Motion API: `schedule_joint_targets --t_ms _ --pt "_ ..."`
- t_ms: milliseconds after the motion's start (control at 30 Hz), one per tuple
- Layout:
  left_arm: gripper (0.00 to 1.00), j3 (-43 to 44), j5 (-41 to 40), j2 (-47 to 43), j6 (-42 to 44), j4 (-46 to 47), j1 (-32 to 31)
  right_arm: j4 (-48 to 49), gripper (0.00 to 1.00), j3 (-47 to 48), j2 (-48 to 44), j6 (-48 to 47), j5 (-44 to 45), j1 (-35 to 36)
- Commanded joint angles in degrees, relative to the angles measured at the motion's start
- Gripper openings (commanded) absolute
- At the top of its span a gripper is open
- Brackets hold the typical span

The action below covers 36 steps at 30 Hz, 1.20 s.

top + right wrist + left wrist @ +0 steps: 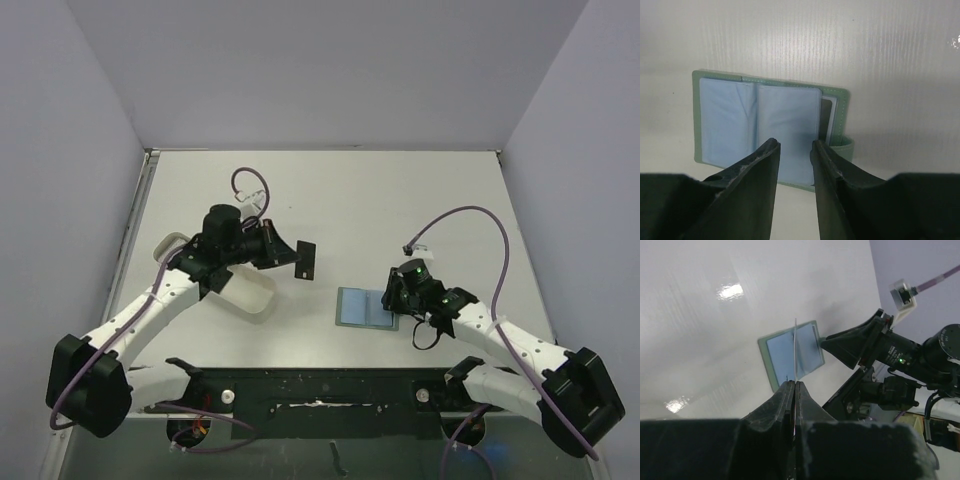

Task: Put the credit cards into the card holder
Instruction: Pick up the credit card from the storage box, then insert the credit card into the card holder.

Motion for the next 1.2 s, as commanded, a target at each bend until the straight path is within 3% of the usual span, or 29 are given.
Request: schedule_joint_targets --t_ms 0,400,800,1167 --pt "0.0 -1.5 0.1 2.3 -6.4 12.5 -5.1 2.3 0.34 3.1 2.4 -1.2 2.3 -0.5" --pt "0.0 -2.8 -4.4 15.0 -14.8 26.6 -16.1 0.9 0.33 0.9 7.1 1.2 4.3 -0.5" --pt "0.0 -1.3 -4.7 27.3 -16.3 31.6 -19.5 0.6 0.23 -1.7 6.2 3.8 4.9 -0.1" --pt "0.0 0.1 -2.6 33.3 -17.9 36.0 -21.6 1.9 0.22 -3.9 4.4 5.6 4.2 0.7"
